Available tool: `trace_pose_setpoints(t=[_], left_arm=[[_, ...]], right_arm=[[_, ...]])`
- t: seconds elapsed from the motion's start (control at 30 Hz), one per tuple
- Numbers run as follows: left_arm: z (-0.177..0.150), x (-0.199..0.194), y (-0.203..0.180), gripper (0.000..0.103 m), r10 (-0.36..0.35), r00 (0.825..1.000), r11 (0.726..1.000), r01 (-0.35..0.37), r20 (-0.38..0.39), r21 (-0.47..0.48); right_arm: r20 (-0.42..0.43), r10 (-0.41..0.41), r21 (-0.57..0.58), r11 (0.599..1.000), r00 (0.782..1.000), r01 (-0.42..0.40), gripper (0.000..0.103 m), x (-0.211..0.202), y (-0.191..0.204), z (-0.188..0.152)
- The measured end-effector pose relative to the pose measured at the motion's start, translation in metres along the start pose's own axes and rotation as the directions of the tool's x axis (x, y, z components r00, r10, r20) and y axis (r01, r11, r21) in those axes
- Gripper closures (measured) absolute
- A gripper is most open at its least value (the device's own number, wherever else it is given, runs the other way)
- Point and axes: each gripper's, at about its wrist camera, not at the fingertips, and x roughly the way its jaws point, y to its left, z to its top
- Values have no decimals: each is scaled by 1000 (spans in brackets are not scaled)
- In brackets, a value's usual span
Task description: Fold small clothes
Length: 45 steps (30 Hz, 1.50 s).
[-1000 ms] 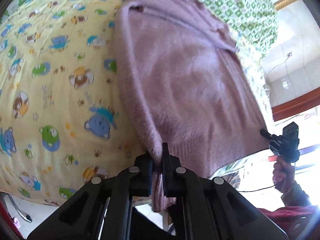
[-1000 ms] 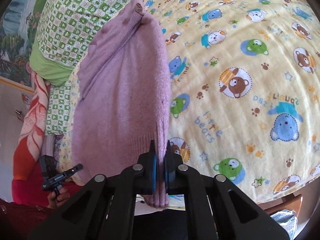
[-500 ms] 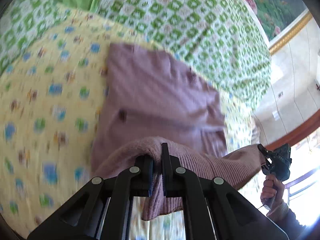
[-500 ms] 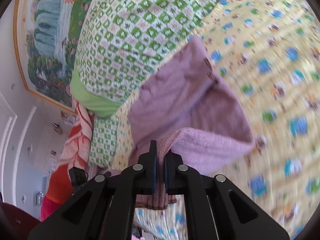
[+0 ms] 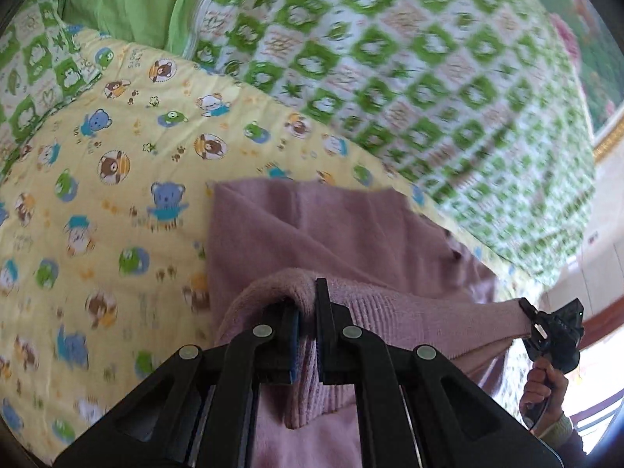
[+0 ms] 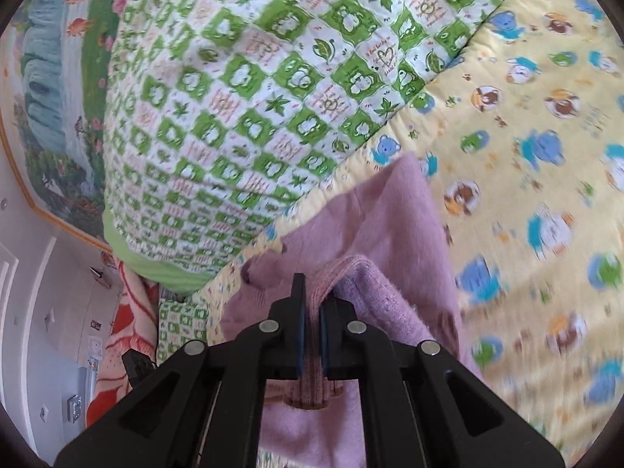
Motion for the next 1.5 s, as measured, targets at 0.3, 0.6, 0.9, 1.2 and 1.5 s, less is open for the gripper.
trace_pose_setpoints(t=[0.3, 0.6, 0.9, 1.2, 1.5], left_arm=[[21, 56, 9, 98, 54, 998, 998, -55, -33, -28], [27, 36, 4, 83, 17, 999, 1000, -17, -35, -14], [10, -30, -20, 41, 30, 996, 995, -38, 80, 97], [-91, 31, -114, 41, -108, 963, 904, 198, -246, 380], [-32, 89, -95, 60, -5, 981, 909, 84, -192, 407]], right_arm=[[-58, -91, 16, 996, 994, 93, 96, 50, -31, 24], [-53, -61, 106, 992, 997, 67, 58, 40, -35, 38], [53, -60, -60, 996, 997, 63, 37, -9, 13, 21], [-222, -139, -384, 922, 965, 45, 66, 46, 55, -80], [-279, -320, -602, 793, 905, 95, 77, 121, 47, -80]])
